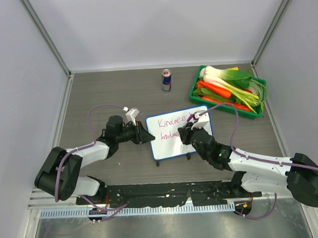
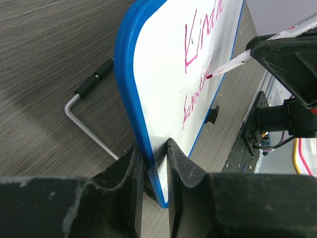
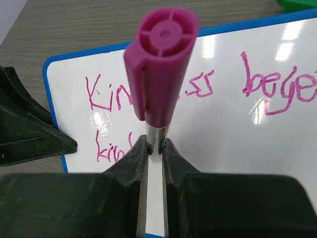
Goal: Write a sentence on the whiteboard
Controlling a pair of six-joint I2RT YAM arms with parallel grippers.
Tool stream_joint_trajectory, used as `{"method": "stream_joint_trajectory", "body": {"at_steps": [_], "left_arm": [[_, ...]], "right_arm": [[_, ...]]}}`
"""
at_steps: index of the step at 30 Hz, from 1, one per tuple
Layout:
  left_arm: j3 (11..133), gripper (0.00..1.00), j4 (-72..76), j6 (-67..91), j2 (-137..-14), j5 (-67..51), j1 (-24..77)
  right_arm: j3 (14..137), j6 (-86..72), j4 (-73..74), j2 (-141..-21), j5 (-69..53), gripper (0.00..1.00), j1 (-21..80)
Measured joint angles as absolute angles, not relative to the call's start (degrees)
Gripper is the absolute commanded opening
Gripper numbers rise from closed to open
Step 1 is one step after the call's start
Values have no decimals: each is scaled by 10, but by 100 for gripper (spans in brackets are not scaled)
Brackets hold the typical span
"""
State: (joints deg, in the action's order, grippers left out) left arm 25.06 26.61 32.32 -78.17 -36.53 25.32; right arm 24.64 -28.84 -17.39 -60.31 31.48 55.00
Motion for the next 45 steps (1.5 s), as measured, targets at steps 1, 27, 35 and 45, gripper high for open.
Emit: {"method": "stream_joint_trajectory", "body": {"at_steps": [1,27,35,45], "left_arm": [[251,0,266,323,-782,-365,253],[251,0,268,323,-783,-367,253],[251,0,268,323,-783,-366,253],[251,0,268,323,-783,-366,253]], "right_arm": [[246,-289,-173,-602,316,1,550],[261,-260,-141,-561,367,1,546],[261,-260,-148,-592,370,1,545],[261,-260,-163,-599,366,1,543]]}}
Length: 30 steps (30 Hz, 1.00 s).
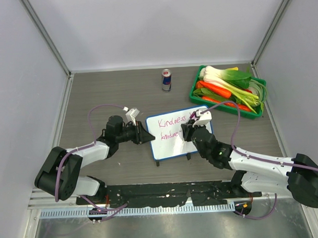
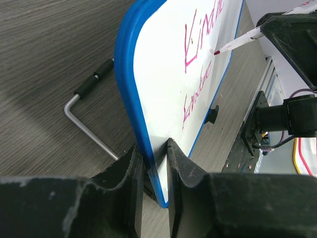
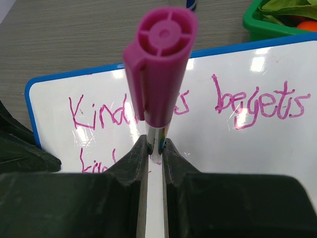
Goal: Write a sentence on the whiteboard
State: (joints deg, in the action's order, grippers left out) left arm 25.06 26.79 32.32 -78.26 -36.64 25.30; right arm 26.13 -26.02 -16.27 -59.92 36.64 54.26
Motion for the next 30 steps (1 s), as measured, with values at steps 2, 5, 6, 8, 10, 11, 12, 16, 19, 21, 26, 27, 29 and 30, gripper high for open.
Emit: {"method": "stream_joint_trajectory", "body": {"at_steps": [2,5,6,8,10,11,12,16,19,21,26,27,29,30], "left_arm": [[251,0,268,323,-783,-366,253],[251,0,268,323,-783,-367,253],[251,0,268,323,-783,-367,253],[251,0,268,323,-783,-367,253],[251,0,268,323,-783,-367,253],[251,0,268,323,-783,-367,253],[251,0,268,323,-783,-367,253],[251,0,268,323,-783,-367,253],[251,0,268,323,-783,-367,253],[251,0,268,323,-783,-367,253],[251,0,268,323,-783,-367,253],[251,0,268,323,-783,-367,253],[251,0,268,323,-783,-367,253],[251,0,268,323,-783,-367,253]], "right_arm": [[261,-260,-163,-599,362,1,543],[261,-260,-162,-599,355,1,543],[261,-261,-162,-599,353,1,543],[261,-261,-161,-599,350,1,543],[261,-261,-159,-598,348,1,543],[260,-261,-158,-597,346,1,543],[259,-262,-156,-595,346,1,543],[254,-263,-149,-586,346,1,543],[253,-263,-142,-581,346,1,543],[253,-263,-140,-580,347,1,543],[251,-263,-135,-577,345,1,543],[251,-263,-135,-577,344,1,543],[251,-263,-135,-577,342,1,543],[250,-263,-135,-577,341,1,543]]}}
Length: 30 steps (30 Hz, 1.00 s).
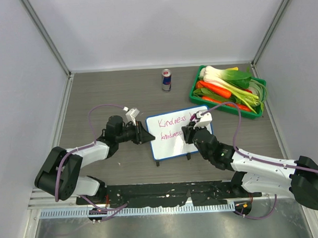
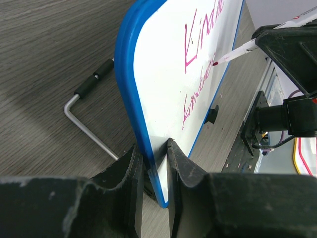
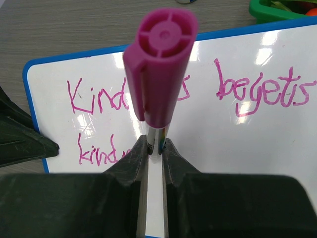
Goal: Write a sentence on the whiteboard
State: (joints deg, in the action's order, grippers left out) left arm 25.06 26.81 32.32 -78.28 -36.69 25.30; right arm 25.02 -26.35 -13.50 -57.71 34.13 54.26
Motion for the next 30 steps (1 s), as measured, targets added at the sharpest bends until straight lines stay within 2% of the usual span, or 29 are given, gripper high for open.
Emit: {"method": "stream_joint_trajectory", "body": {"at_steps": [16,30], "left_arm": [[251,0,269,323,-783,-367,253],[251,0,272,323,-785,-370,252]], "right_arm": [[248,-271,-137,-575,317,1,542],[248,-271,-124,-522,325,1,515]]}}
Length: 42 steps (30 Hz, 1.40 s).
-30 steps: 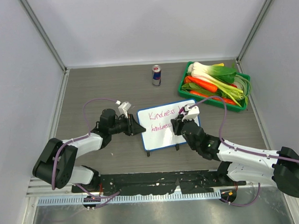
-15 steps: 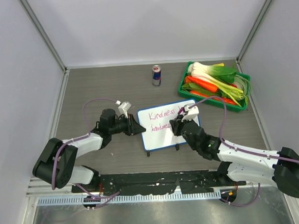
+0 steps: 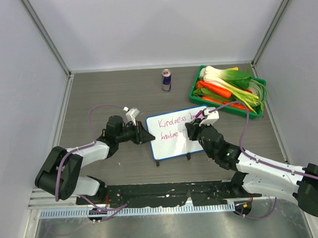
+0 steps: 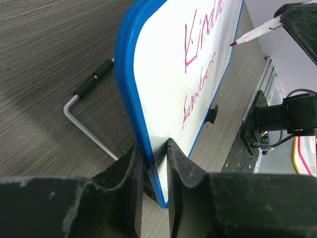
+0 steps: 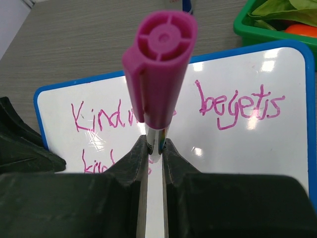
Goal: Write a sentence on the whiteboard
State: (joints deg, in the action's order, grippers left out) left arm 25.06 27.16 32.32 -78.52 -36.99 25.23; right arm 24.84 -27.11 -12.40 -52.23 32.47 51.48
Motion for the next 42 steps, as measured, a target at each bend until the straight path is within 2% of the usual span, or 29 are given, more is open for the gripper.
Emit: {"method": "stream_joint_trajectory", "body": {"at_steps": [23,42], "left_arm": [[251,0,272,323,-785,-370,252],[251,0,272,323,-786,-370,252]], "right_arm": [[248,-271,-146,-563,290,1,481],[239,-273,-122,-543,279,1,481]]}}
